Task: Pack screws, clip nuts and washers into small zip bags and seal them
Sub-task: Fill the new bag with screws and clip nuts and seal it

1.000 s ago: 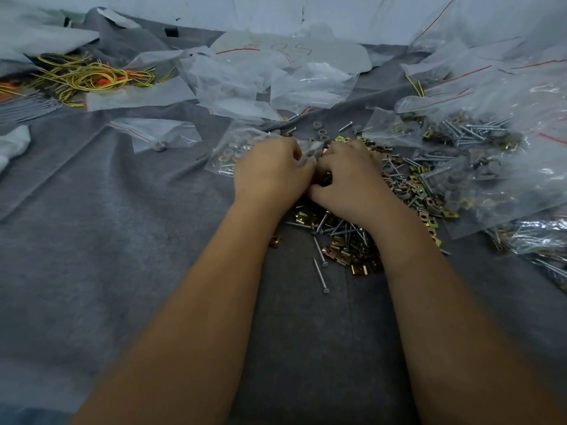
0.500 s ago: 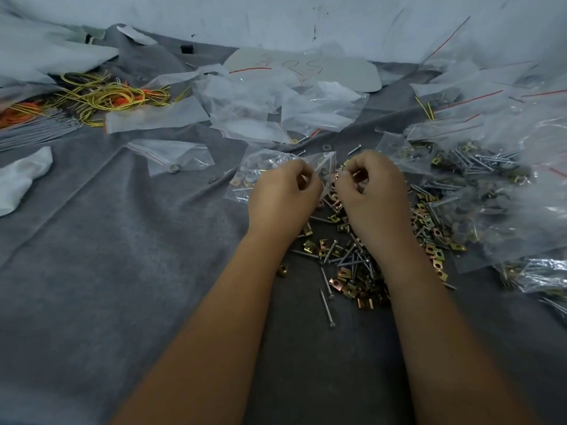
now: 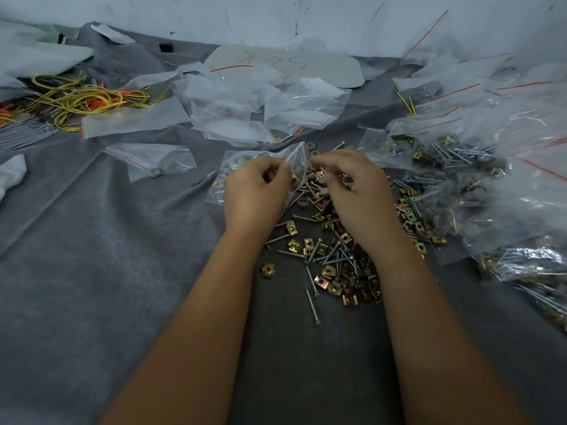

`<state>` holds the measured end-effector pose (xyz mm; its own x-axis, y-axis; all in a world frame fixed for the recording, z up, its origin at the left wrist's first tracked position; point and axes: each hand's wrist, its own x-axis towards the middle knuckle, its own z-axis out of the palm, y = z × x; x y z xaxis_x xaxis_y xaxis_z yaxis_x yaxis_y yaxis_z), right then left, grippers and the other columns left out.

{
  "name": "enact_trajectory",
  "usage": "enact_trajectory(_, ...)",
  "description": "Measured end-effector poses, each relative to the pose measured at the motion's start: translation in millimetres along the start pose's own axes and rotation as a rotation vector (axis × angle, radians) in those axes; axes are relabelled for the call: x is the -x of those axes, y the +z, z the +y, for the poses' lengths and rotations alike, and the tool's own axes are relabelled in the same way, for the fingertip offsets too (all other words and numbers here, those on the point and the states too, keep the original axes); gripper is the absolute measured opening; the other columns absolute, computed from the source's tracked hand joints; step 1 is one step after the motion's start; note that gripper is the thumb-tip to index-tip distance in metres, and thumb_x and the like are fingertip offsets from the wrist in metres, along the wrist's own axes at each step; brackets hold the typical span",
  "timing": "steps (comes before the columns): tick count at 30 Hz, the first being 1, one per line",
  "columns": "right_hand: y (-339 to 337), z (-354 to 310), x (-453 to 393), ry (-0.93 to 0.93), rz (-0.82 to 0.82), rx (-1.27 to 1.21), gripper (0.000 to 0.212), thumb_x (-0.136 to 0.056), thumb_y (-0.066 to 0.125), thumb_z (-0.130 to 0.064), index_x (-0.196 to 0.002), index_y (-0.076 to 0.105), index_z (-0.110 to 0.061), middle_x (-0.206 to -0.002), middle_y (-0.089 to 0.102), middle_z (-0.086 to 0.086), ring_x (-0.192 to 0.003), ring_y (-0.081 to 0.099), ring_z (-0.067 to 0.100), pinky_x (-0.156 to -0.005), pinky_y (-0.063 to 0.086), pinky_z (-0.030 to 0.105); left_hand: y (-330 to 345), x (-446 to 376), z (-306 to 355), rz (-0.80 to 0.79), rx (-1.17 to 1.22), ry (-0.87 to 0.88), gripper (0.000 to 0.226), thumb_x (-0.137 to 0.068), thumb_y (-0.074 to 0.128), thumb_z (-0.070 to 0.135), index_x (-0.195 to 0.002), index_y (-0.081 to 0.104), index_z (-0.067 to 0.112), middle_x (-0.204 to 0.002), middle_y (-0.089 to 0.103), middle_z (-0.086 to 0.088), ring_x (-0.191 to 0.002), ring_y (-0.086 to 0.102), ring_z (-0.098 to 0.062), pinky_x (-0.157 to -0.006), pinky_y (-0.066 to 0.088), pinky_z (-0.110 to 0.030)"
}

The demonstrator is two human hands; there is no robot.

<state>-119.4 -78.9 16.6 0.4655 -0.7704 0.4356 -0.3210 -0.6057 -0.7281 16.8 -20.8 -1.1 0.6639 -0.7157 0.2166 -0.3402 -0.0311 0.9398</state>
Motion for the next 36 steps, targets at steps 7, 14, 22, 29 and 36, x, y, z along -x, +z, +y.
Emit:
enact_trajectory(7,9.9,6.5,2.8,-0.104,-0.193,0.628,0.017,-0.088,0.064,-0.03,-0.101,0.074,-0.028,-0.104,0.062,-0.003,-0.108,0.045,0.021,-0.09,0.033,0.036,0.3,-4.2,-4.1,0.025,-0.017,0.006,0.014,-0.088,0.066,0.024,-0.074,0.069,0.027,-0.056,0.051,0.014,-0.055,0.049,-0.008,-0.061,0.053,-0.042)
enact_trajectory(14,19.3,6.2,4.0,-0.113,-0.137,0.683,0.013,-0.088,0.066,-0.032,-0.099,0.071,-0.027,-0.103,0.059,-0.002,-0.109,0.043,0.023,-0.091,0.029,0.037,-0.1,-6.5,-10.6,0.079,-0.153,0.096,0.013,-0.084,0.067,0.024,-0.083,0.063,0.037,-0.059,0.052,0.009,-0.053,0.048,-0.006,-0.055,0.046,-0.032)
enact_trajectory(22,20.5,3.4,1.2,-0.091,0.037,0.504,0.005,-0.092,0.061,-0.023,-0.096,0.063,-0.02,-0.101,0.053,-0.003,-0.104,0.043,0.019,-0.085,0.026,0.03,1.0,-5.3,-10.0,0.044,-0.095,0.076,0.017,-0.085,0.061,0.027,-0.092,0.068,0.041,-0.058,0.056,0.016,-0.052,0.05,-0.005,-0.056,0.051,-0.037)
enact_trajectory(29,31.4,0.7,3.2,-0.134,0.049,0.331,0.014,-0.088,0.068,-0.018,-0.101,0.067,-0.013,-0.115,0.052,0.006,-0.109,0.044,0.022,-0.09,0.041,0.033,0.2,1.0,-4.6,-0.032,0.026,0.136,0.023,-0.087,0.058,0.024,-0.096,0.073,0.038,-0.074,0.07,0.002,-0.065,0.063,-0.017,-0.062,0.053,-0.037)
enact_trajectory(36,23.2,0.6,-2.6,-0.016,0.072,0.145,0.024,-0.095,0.054,-0.014,-0.113,0.07,-0.021,-0.116,0.054,0.001,-0.11,0.049,0.017,-0.093,0.044,0.031,0.4,-3.7,-4.3,0.15,0.037,0.027,0.026,-0.083,0.049,0.027,-0.089,0.072,0.039,-0.07,0.069,0.006,-0.062,0.063,-0.011,-0.058,0.054,-0.034)
